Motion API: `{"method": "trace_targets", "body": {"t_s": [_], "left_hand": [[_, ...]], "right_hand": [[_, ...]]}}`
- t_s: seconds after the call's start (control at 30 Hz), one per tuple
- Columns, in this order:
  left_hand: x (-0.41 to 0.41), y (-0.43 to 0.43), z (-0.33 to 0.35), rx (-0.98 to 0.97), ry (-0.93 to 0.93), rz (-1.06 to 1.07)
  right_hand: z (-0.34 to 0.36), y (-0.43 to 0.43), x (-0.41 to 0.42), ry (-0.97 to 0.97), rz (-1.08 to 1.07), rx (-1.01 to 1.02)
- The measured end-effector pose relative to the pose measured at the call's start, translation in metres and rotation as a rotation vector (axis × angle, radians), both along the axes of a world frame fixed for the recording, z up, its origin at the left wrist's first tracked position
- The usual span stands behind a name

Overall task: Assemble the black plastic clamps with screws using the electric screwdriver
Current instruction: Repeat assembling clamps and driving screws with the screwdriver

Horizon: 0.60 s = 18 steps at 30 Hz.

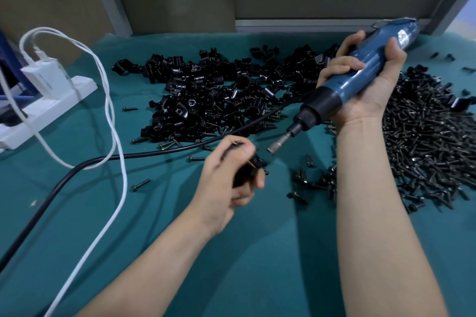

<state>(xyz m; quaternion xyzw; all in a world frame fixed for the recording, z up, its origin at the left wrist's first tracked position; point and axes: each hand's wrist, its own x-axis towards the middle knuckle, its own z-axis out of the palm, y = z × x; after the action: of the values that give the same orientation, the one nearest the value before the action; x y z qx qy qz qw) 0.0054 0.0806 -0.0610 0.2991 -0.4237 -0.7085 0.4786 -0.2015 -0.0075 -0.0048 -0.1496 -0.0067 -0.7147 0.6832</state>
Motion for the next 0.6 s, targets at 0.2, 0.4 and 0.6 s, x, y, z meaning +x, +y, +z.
{"method": "trace_targets", "body": {"t_s": [0.2, 0.4, 0.6], "left_hand": [[0.012, -0.015, 0.002, 0.074, 0.147, 0.153], [0.010, -0.015, 0.002, 0.137, 0.195, 0.164], [0.015, -0.020, 0.003, 0.297, 0.394, 0.049]], "right_hand": [[0.008, 0.006, -0.009, 0.403, -0.051, 0.281], [0.007, -0.007, 0.040, 1.007, -0.076, 0.590], [-0.019, -0.016, 0.049, 1.262, -0.173, 0.723]]}}
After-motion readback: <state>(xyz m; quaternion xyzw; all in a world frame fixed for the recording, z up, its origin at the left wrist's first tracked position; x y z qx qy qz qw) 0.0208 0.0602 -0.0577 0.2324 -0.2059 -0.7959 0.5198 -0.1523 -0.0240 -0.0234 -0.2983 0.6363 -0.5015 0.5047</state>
